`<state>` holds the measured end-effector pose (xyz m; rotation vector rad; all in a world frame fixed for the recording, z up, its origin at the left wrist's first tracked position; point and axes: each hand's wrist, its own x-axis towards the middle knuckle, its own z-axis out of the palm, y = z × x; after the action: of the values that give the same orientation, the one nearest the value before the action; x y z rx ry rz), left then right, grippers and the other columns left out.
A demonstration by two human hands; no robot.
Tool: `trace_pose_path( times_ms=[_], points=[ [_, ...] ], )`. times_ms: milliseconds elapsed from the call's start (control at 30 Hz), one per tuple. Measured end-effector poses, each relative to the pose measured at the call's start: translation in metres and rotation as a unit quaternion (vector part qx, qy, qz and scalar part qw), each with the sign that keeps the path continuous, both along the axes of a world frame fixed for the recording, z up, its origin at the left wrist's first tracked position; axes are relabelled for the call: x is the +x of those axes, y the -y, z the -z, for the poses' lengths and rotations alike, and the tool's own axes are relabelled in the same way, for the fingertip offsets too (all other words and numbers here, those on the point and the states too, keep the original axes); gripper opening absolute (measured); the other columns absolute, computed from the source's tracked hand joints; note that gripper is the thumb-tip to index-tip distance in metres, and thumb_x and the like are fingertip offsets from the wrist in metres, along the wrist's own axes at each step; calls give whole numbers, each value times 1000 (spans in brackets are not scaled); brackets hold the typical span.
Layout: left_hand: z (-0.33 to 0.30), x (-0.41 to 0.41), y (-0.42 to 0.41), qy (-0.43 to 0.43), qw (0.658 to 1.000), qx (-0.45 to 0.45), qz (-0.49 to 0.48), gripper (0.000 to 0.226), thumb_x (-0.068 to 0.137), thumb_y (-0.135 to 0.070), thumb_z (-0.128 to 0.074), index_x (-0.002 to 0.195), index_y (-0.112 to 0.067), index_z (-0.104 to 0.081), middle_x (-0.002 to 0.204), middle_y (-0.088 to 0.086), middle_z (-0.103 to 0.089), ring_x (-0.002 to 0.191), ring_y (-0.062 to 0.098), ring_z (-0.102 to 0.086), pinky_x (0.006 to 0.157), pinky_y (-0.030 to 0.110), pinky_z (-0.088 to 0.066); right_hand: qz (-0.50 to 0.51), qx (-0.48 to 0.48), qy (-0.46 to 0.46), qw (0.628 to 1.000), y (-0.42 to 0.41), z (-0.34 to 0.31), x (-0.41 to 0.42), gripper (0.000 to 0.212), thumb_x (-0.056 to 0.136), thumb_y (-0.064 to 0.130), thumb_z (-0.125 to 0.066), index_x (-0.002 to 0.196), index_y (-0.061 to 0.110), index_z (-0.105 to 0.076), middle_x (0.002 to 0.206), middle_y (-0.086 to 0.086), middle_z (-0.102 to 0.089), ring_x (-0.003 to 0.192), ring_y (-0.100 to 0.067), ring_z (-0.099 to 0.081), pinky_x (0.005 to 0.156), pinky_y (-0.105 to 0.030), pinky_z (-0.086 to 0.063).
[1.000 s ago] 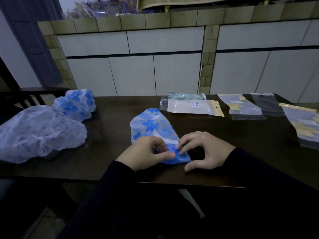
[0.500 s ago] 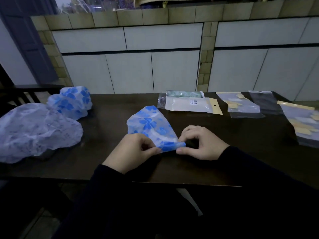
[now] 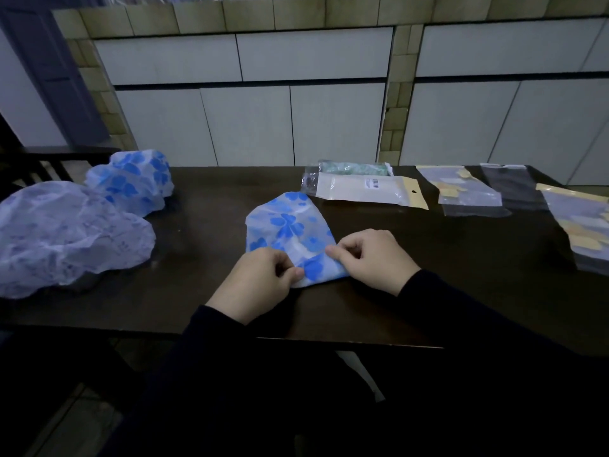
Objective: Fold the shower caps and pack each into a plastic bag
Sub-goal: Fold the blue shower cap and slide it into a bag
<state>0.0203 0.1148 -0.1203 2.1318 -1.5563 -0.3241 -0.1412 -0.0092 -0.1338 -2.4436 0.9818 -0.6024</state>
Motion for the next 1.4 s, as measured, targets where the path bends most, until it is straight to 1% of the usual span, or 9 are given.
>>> trace_pose_path(
  times_ms=[200,333,433,533,700,867,967,1200,1400],
  points=[
    [-4,2,-2,-15,999,-3,38,14,84,-24,-68,85,-33,-57,80,-5,-62,70,7,-55,61,13,-39,34,-95,26,995,-1,-1,-11,25,77,56,-68,77,32,-63,79,15,-57,77,1,-51,84,-30,-30],
    [-6,-3,-1,9,999,6,49,17,88,-19,-62,82,-35,-65,89,-6,-62,70,6,-53,63,11,-40,-71,-150,18,986,1,-4,-15,10,82,42,-70,87,33,-72,92,22,-58,91,-1,-49,91,-35,-32],
    [-8,-4,-1,12,999,10,47,19,92,-21,-58,96,-38,-68,95,-6,-62,79,8,-57,73,16,-44,-110,-138,-46,983,2,-7,-17,23,84,52,-61,95,35,-73,97,24,-65,94,1,-49,92,-35,-30],
    [-4,0,-1,42,997,2,59,19,91,-28,-60,104,-38,-70,98,-9,-58,88,7,-57,80,19,-43,-130,-138,-86,978,4,-11,-20,48,68,73,-56,99,40,-72,96,30,-59,95,4,-44,87,-28,-27],
    [4,8,-2,39,995,-20,95,40,67,-61,-72,100,-37,-71,92,-19,-56,94,2,-49,81,20,-42,-125,-164,-78,975,5,-9,-17,35,82,62,-56,96,37,-75,89,20,-65,91,-2,-49,85,-29,-28],
    [11,14,1,-4,996,-72,55,10,77,-44,-74,78,-34,-70,82,-15,-61,81,3,-57,68,14,-37,-93,-173,-52,979,5,-5,-15,33,86,58,-53,94,35,-74,83,16,-68,82,-3,-51,78,-28,-26],
    [11,17,1,-45,996,-63,46,11,81,-39,-71,77,-29,-72,80,-13,-61,78,2,-57,67,10,-35,-72,-194,-31,978,3,0,-13,29,88,54,-53,93,34,-73,80,17,-66,78,-3,-49,77,-27,-24],
    [8,20,2,-71,996,-55,-6,20,87,-42,-64,70,-32,-68,75,-15,-65,76,1,-58,64,15,-37,-20,-134,-7,991,3,4,-3,29,90,54,-51,90,32,-71,76,12,-65,75,-4,-50,82,-27,-27],
    [11,17,6,-61,994,-81,-49,17,83,-37,-70,70,-26,-66,66,-12,-61,65,-1,-54,56,9,-36,9,25,15,1000,10,4,0,17,84,55,-62,75,41,-69,70,16,-65,72,-3,-57,86,-33,-42]
  ],
)
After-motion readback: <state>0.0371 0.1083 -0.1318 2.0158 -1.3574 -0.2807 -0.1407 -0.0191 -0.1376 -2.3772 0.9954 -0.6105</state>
